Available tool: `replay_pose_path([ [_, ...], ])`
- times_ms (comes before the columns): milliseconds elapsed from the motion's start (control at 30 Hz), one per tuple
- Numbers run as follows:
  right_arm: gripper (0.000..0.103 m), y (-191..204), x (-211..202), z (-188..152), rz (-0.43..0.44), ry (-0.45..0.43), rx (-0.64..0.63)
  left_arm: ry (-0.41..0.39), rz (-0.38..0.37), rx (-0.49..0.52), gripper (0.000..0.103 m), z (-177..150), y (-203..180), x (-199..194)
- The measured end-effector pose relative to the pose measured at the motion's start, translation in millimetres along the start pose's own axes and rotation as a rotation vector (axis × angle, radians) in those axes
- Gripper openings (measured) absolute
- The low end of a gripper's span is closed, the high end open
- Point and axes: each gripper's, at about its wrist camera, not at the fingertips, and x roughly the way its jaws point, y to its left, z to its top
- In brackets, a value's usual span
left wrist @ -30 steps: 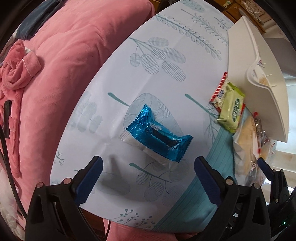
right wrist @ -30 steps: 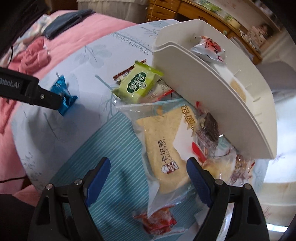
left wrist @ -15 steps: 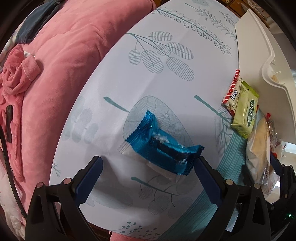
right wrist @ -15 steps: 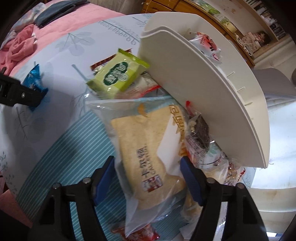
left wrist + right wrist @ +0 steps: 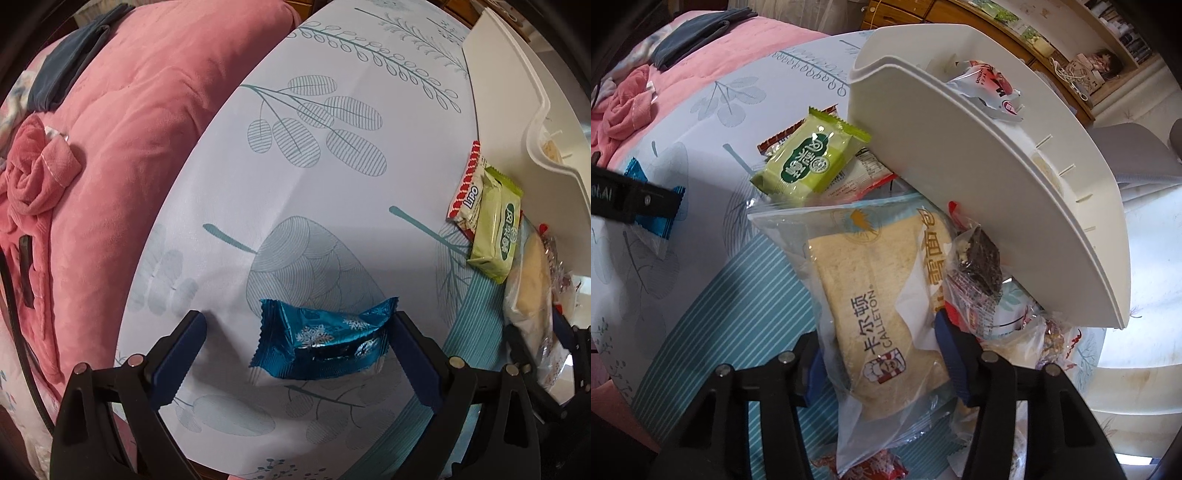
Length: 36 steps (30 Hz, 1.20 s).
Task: Organize snacks
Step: 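Close the left gripper on the blue candy while the right grasps the clear bread bag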
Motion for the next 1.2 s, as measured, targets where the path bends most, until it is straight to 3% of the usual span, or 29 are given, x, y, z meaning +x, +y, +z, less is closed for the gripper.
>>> replay_pose_path([
  [167, 0.039, -5, -7, 4, -0.004, -0.006, 0.044, -0.031, 0.053, 0.011, 0.071, -2, 6, -6],
  [300, 0.036, -12, -12, 9, 0.017, -0.003, 0.088, -0.043, 0.061, -0.007, 0.060, -4, 13, -9],
  [367, 0.034, -16, -14, 11, 0.037, 0.004, 0.114, -0.056, 0.060, -0.013, 0.042, -4, 15, -11],
  [767, 0.031, -28, -28, 5, 0.201, 0.041, 0.252, -0.054, 0.051, -0.004, 0.034, -8, 14, -12],
  [1200, 0.028, -59, -38, -11, 0.451, 0.100, 0.472, 0.006, 0.006, 0.003, 0.030, -24, -4, -16],
])
